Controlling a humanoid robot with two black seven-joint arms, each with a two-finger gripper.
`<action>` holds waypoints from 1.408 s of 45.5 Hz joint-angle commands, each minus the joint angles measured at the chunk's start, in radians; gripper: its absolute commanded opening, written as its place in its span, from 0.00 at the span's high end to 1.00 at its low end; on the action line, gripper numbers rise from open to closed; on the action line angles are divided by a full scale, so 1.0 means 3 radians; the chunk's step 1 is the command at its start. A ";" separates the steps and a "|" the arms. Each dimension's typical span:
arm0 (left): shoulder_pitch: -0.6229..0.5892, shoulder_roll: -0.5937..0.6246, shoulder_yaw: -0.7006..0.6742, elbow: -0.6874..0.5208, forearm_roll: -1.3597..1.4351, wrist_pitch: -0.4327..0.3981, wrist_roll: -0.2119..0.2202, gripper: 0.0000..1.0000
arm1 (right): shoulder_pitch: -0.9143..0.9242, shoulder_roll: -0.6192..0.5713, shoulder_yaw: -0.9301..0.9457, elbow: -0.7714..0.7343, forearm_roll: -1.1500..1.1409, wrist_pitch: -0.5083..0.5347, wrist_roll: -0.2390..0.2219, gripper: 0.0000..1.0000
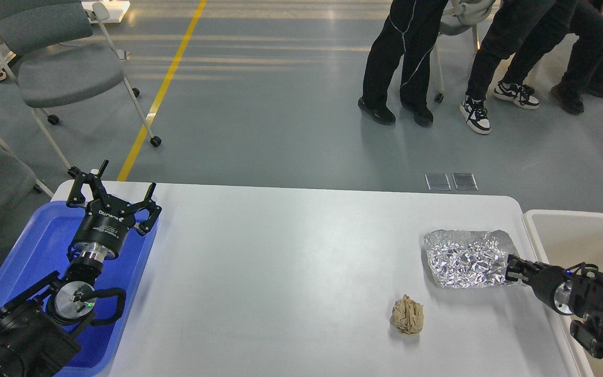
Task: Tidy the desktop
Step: 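Lift the foil bag with the right gripper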
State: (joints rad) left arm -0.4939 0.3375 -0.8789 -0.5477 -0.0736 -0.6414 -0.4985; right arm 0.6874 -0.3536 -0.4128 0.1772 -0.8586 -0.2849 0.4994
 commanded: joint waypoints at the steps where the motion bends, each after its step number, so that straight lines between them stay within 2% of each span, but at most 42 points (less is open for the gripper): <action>1: 0.0000 0.0000 0.0000 0.0000 0.0005 -0.0004 0.0000 0.00 | 0.0086 -0.0028 0.0016 0.0007 0.0116 0.0111 0.0278 1.00; 5: 0.0000 0.0000 0.0000 0.0000 0.0005 -0.0004 0.0000 0.00 | 0.0101 -0.0064 0.0021 0.0033 0.0172 0.0157 0.0284 1.00; 8: 0.0000 0.0000 0.0000 0.0000 0.0005 -0.0004 0.0000 0.00 | 0.0173 -0.0094 0.0026 0.0135 0.0341 0.0345 0.0278 1.00; 14: 0.0000 0.0000 0.0000 0.0000 0.0005 -0.0004 0.0000 0.00 | 0.0408 -0.0334 0.0006 0.0651 0.0770 0.0627 0.0232 1.00; 28: 0.0000 0.0000 0.0000 0.0000 0.0005 -0.0004 0.0000 0.00 | 0.0929 -0.1096 -0.0050 0.2082 0.0776 0.0377 -0.0069 1.00; 36: 0.0000 0.0000 0.0000 0.0000 0.0005 -0.0004 0.0000 0.00 | 0.1206 -0.1613 -0.0071 0.2865 0.0378 0.0173 -0.0146 1.00; 41: 0.0000 0.0000 0.0000 0.0000 0.0005 -0.0004 0.0000 0.00 | 0.1262 -0.1782 -0.0183 0.2932 -0.0180 -0.0068 -0.0202 1.00; 50: 0.0000 0.0000 0.0000 0.0000 0.0005 -0.0004 0.0000 0.00 | 0.1461 -0.2139 -0.0189 0.3116 -0.0354 -0.0048 -0.0212 1.00; 58: 0.0000 0.0000 0.0000 0.0000 0.0005 -0.0004 0.0000 0.00 | 0.1707 -0.2436 -0.0194 0.3489 -0.0364 0.0024 -0.0335 1.00; 64: 0.0000 0.0000 0.0000 0.0000 0.0005 -0.0004 0.0000 0.00 | 0.1794 -0.2518 -0.0199 0.3643 -0.0400 0.0029 -0.0412 1.00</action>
State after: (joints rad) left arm -0.4939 0.3375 -0.8790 -0.5476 -0.0720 -0.6428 -0.4985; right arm 1.1563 -1.0208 -0.4677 1.1573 -0.9421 -0.2792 0.4136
